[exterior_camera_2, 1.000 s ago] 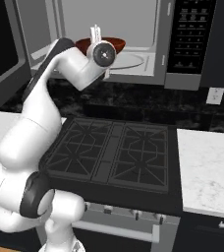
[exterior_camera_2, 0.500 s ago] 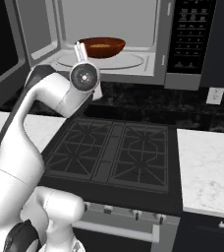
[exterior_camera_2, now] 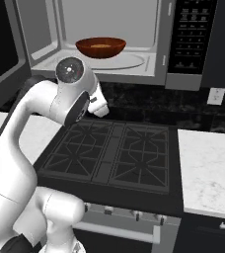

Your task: Open the microwave, place the bowl with waffle inside the microwave, then close the microwave door and turn it on.

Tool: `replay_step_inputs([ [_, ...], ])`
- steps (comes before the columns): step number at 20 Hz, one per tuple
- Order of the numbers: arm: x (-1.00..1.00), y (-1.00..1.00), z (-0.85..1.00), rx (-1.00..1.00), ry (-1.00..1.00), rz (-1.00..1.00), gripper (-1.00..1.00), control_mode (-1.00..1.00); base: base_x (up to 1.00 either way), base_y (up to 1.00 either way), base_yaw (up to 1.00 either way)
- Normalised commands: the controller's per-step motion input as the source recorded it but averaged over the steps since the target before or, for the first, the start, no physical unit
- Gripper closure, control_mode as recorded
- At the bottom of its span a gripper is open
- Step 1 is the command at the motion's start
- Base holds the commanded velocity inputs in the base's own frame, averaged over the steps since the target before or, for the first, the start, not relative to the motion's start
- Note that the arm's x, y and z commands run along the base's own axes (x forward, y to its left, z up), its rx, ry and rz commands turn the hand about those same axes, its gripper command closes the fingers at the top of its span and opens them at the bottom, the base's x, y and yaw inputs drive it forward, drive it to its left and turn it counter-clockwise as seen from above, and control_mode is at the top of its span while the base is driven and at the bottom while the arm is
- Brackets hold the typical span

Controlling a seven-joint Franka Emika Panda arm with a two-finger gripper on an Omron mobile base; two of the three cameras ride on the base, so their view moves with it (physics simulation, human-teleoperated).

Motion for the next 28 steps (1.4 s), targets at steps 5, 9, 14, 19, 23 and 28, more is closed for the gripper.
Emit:
replay_step_inputs([
  [5, 0.15, -0.18, -0.74, -0.30, -0.04, 0.00, -1.00, -1.00, 0.00, 0.00, 0.00],
  [9, 0.10, -0.02, -0.83, -0.24, -0.17, -0.06, -1.00, -1.00, 0.00, 0.00, 0.00],
  [14, 0.22, 0.08, -0.50, -0.19, -0.17, -0.17, -1.00, -1.00, 0.00, 0.00, 0.00],
  [19, 0.33, 0.29, -0.16, 0.02, -0.07, -0.15, -1.00, -1.00, 0.00, 0.00, 0.00],
  [23, 0.33, 0.00, 0.00, 0.19, 0.01, -0.02, -1.00, -1.00, 0.00, 0.00, 0.00],
  [28, 0.10, 0.10, 0.00, 0.26, 0.02, 0.00, -1.00, -1.00, 0.00, 0.00, 0.00],
])
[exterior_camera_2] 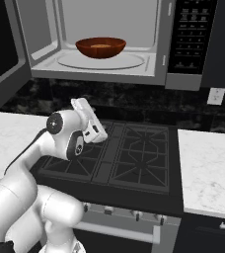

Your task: Open the microwave, place the bowl with waffle inside the microwave, then close the microwave door and turn it on.

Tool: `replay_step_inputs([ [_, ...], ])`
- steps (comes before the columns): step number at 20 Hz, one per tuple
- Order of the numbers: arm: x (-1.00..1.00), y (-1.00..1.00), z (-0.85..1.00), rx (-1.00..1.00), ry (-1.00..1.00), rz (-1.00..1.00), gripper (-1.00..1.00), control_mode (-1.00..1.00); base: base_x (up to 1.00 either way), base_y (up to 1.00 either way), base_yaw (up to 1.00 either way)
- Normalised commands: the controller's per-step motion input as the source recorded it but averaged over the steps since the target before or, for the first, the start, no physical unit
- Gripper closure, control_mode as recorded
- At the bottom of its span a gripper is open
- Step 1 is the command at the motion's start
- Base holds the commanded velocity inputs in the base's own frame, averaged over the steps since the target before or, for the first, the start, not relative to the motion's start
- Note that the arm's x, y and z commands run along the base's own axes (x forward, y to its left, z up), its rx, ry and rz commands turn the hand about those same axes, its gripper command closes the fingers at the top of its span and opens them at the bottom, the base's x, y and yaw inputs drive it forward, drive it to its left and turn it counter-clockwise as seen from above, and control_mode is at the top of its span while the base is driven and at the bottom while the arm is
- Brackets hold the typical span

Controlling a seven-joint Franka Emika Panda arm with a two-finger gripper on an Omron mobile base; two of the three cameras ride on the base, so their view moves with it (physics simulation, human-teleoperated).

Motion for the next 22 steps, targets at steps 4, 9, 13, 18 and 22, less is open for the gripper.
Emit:
replay_step_inputs([
  [4, 0.01, 0.37, -0.01, 0.24, 0.00, 0.00, -1.00, -1.00, 0.00, 0.00, 0.00],
  [9, 0.04, 0.30, -0.05, 0.20, 0.02, 0.00, -1.00, -1.00, 0.00, 0.00, 0.00],
  [13, 0.00, 0.34, -0.22, 0.19, 0.00, 0.00, -1.00, -1.00, 0.00, 0.00, 0.00],
  [18, -0.22, 0.47, -0.19, 0.12, 0.00, 0.00, -1.00, -1.00, 0.00, 0.00, 0.00],
  [22, -0.20, 0.44, -0.10, 0.13, 0.00, 0.00, -1.00, -1.00, 0.00, 0.00, 0.00],
])
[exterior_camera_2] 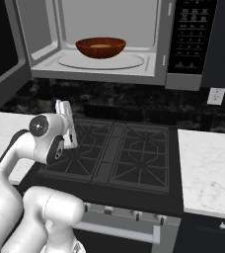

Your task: Open the microwave, place the bowl with waffle inside the microwave, then close the microwave door and turn it on.

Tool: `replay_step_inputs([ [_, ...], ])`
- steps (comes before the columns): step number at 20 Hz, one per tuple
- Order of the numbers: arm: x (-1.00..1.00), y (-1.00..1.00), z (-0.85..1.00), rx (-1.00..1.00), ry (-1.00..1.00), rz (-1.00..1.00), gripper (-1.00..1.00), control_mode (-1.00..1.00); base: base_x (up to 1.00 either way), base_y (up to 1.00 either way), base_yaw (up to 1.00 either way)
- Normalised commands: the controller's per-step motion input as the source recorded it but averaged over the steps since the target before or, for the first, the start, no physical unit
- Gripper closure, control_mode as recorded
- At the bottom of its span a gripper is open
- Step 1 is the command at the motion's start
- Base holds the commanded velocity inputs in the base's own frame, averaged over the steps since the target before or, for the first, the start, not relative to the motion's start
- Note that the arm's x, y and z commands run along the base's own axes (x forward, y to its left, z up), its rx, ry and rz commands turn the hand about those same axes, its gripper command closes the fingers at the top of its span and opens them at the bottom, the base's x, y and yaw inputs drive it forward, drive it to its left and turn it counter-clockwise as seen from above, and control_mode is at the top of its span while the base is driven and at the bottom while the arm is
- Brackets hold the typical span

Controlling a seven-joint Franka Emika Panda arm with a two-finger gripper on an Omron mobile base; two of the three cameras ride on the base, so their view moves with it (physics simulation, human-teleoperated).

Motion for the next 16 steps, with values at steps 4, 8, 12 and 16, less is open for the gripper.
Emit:
replay_step_inputs([
  [4, 0.00, 0.21, -0.18, 0.13, 0.00, -0.01, -1.00, -1.00, 0.00, 0.00, 0.00],
  [8, 0.00, 0.26, -0.26, 0.14, 0.00, -0.01, -1.00, -1.00, 0.00, 0.00, 0.00],
  [12, -0.21, 0.30, -0.28, 0.12, 0.04, -0.02, -1.00, -1.00, 0.00, 0.00, 0.00],
  [16, -0.39, 0.31, -0.23, 0.07, 0.06, 0.00, -1.00, -1.00, 0.00, 0.00, 0.00],
])
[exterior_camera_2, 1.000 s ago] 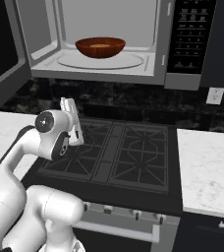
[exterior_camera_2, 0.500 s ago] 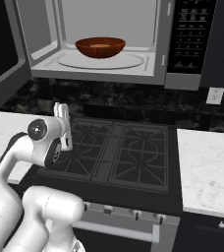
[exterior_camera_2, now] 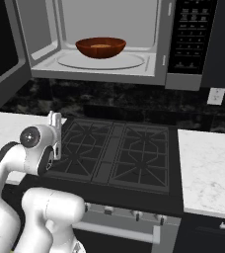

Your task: Open the microwave, place the bowl with waffle inside the microwave, then close the microwave door and turn it on.

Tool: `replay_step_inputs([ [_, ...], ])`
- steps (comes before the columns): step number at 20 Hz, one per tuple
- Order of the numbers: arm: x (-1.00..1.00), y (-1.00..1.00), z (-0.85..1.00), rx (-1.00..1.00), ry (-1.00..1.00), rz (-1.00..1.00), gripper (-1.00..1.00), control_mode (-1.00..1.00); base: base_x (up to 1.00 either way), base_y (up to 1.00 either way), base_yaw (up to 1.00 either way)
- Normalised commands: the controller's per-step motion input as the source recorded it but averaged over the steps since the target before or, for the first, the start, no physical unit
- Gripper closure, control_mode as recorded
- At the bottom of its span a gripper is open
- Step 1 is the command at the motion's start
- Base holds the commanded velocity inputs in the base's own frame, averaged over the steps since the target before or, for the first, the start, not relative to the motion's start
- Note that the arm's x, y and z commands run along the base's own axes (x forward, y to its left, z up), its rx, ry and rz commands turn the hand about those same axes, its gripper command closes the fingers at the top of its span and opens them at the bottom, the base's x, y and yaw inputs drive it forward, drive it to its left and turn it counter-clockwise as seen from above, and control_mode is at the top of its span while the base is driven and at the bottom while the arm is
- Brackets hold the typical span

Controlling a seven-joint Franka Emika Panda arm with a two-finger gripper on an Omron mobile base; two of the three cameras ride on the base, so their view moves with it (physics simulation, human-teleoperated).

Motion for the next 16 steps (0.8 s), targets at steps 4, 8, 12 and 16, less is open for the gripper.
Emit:
replay_step_inputs([
  [4, -0.11, 0.31, -0.17, -0.02, 0.07, -0.05, -1.00, -1.00, 0.00, 0.00, 0.00],
  [8, 0.04, 0.08, -0.05, -0.08, 0.18, -0.10, -1.00, -1.00, 0.00, 0.00, 0.00],
  [12, 0.25, -0.02, -0.04, -0.13, 0.21, -0.13, -1.00, -1.00, 0.00, 0.00, 0.00],
  [16, 0.09, 0.00, -0.19, -0.27, 0.10, -0.19, -1.00, -1.00, 0.00, 0.00, 0.00],
])
